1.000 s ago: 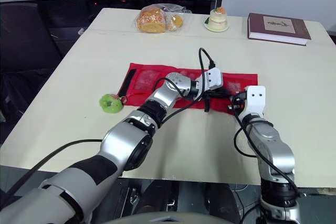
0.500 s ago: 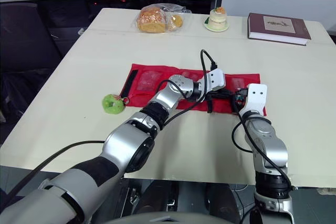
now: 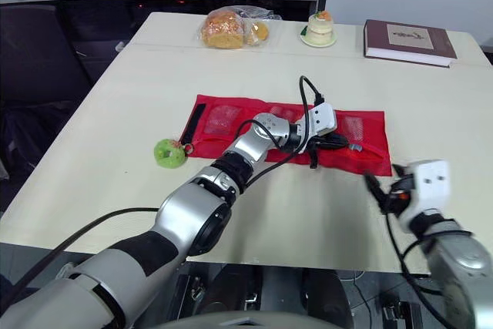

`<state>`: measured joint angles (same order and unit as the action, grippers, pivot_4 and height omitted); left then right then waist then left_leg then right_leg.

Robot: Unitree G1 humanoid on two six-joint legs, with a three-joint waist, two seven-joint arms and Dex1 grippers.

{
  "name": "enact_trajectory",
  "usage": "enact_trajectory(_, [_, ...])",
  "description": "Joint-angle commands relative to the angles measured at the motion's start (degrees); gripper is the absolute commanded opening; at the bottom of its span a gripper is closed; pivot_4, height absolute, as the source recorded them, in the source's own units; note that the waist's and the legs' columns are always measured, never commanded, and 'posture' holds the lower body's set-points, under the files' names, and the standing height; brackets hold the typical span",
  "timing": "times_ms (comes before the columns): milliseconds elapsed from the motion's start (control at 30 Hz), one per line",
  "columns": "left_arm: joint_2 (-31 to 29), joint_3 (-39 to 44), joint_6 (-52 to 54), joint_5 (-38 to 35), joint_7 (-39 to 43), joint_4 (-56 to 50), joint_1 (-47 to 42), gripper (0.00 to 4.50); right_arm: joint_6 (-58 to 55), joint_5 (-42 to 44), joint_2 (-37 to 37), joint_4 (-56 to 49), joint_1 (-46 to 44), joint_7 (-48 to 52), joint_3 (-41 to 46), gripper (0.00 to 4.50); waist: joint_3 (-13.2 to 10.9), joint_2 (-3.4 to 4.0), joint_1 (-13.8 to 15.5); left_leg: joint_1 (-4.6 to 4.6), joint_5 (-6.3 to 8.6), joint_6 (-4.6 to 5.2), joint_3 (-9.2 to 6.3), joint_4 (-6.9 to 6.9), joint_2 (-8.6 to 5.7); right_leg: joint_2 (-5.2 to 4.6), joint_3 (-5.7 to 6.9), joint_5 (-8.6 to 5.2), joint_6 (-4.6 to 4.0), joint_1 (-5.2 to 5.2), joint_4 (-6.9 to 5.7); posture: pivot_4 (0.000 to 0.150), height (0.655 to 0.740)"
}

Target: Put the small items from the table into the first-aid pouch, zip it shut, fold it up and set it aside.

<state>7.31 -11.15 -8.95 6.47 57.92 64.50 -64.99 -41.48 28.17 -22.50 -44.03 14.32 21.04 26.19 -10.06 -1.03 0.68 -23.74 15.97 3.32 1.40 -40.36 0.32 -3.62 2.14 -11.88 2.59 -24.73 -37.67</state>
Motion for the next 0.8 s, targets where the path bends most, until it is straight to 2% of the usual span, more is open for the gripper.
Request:
enact_trajectory(33, [-0.72, 1.03, 0.92, -3.54, 5.6, -5.65, -0.04, 2.3, 3.85, 1.99, -0.9, 1.63, -0.64, 1.85, 2.72, 4.5, 0.0, 0.0, -0.04, 0.0, 0.0, 0.0, -0.02, 0.01, 0.04, 0.06, 0.0, 0.0, -0.01, -0.01, -0.01, 0.15, 0.7289])
enact_trajectory(133, [-5.17, 0.87, 5.7, -8.1, 15.31, -16.86, 4.71, 3.73, 5.96, -0.01, -1.28, 6.76, -1.18, 1.86, 1.49, 4.5, 0.03, 0.05, -0.34, 0.01, 0.0, 0.0, -0.03, 0.05, 0.08, 0.14, -0.01, -0.01, -0.05, -0.03, -0.03, 0.15, 0.7289])
enact_trajectory(167, [-7.47, 0.52, 7.97, -9.27, 17.74, -21.57, 6.72, 4.34, 6.65, -0.7, -1.29, 8.72, -1.78, 1.7, 0.8, 4.5, 0.03, 0.07, -0.54, 0.03, 0.0, -0.01, -0.01, 0.06, 0.12, 0.16, -0.05, -0.01, -0.06, -0.03, -0.04, 0.15, 0.7289])
enact_trajectory(267, [-14.35, 0.05, 14.81, -12.33, 21.74, -34.58, 12.1, 4.43, 9.01, -2.64, -1.4, 14.08, -3.63, 1.86, -1.41, 4.5, 0.03, 0.15, -1.14, 0.06, -0.01, -0.02, 0.03, 0.07, 0.17, 0.18, -0.12, -0.01, -0.08, -0.06, -0.09, 0.15, 0.7289])
enact_trajectory(467, [-27.29, 3.18, 27.14, -20.21, 24.07, -55.02, 20.03, 4.43, 10.65, -3.55, -1.07, 22.93, -9.32, 2.58, -5.45, 4.5, 0.02, 0.18, -0.69, 0.02, -0.01, -0.02, 0.08, 0.05, 0.11, 0.07, -0.16, 0.0, -0.06, -0.07, -0.06, 0.15, 0.7289])
enact_trajectory(700, [-45.92, 9.53, 35.9, -27.33, 25.96, -71.92, 28.1, 4.43, 6.42, -1.04, -0.99, 29.85, -14.87, 3.63, -8.07, 4.5, 0.01, 0.24, -0.79, 0.04, -0.02, -0.04, 0.07, 0.06, 0.13, 0.07, -0.19, -0.01, -0.06, -0.08, -0.07, 0.15, 0.7289])
enact_trajectory(800, [-50.88, 11.2, 37.85, -29.43, 25.13, -75.75, 30.25, 4.5, 6.34, -0.75, -1.87, 30.86, -15.53, 4.69, -7.96, 3.58, 0.0, 0.23, -0.66, 0.04, -0.02, -0.04, 0.07, 0.06, 0.11, 0.07, -0.2, -0.01, -0.06, -0.06, -0.05, 0.15, 0.7289])
